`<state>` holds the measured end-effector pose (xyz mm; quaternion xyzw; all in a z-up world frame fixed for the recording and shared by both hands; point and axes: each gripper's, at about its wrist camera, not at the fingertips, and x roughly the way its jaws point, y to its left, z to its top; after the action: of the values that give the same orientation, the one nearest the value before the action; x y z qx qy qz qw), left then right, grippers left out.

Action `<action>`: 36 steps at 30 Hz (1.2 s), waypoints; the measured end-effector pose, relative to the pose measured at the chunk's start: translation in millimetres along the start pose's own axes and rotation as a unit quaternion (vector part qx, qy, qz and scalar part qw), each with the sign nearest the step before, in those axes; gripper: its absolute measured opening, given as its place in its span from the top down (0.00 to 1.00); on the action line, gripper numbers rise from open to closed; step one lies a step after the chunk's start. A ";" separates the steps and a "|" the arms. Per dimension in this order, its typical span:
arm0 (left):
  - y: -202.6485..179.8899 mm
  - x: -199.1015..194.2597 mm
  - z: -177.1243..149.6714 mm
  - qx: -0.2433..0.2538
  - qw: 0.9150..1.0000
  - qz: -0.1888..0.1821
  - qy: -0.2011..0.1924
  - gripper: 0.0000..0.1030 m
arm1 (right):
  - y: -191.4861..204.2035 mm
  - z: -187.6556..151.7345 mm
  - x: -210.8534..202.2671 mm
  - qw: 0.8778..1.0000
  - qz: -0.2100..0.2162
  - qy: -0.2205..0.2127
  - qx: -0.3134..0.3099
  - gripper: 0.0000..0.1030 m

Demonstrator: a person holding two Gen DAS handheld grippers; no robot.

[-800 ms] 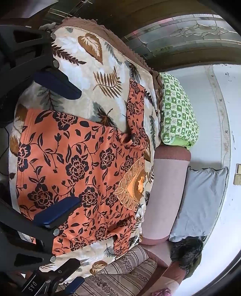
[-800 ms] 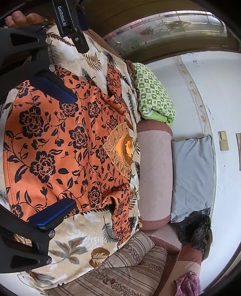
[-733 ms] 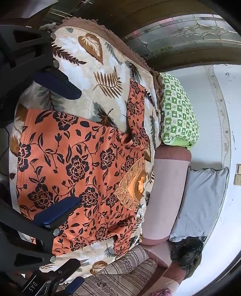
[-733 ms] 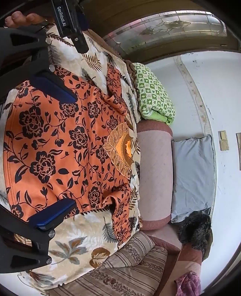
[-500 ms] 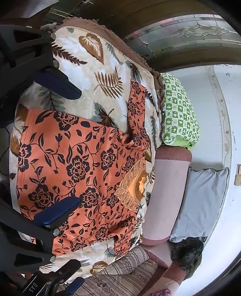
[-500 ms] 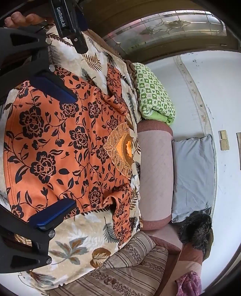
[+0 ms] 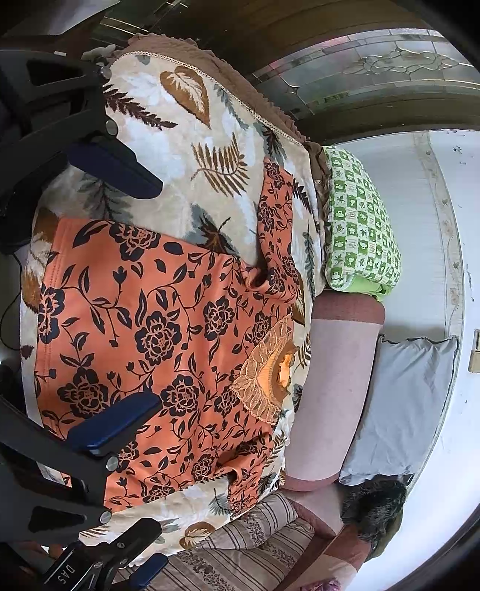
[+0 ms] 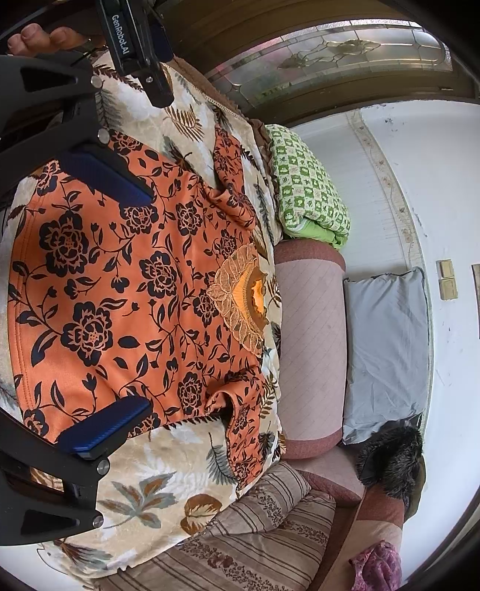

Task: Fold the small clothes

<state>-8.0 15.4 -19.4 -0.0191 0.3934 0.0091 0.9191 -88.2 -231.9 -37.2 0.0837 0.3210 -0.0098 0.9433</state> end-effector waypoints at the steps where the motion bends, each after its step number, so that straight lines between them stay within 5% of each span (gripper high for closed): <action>1: -0.1 0.3 0.0 0.000 1.000 0.000 0.000 0.00 | 1.2 -0.3 3.5 1.000 0.000 0.000 0.000 0.00; 32: -0.7 1.9 1.4 -0.001 1.000 0.000 0.002 0.00 | -0.7 0.2 5.3 1.000 0.003 0.001 0.004 0.00; 36: 4.6 16.5 -1.5 -0.014 1.000 -0.002 0.021 0.00 | -25.3 0.3 24.4 0.997 0.037 0.027 0.055 0.00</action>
<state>2.1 20.0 -32.5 -0.0327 0.4123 0.0127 0.9104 -70.5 -256.0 -55.6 0.1476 0.3425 0.0092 0.9278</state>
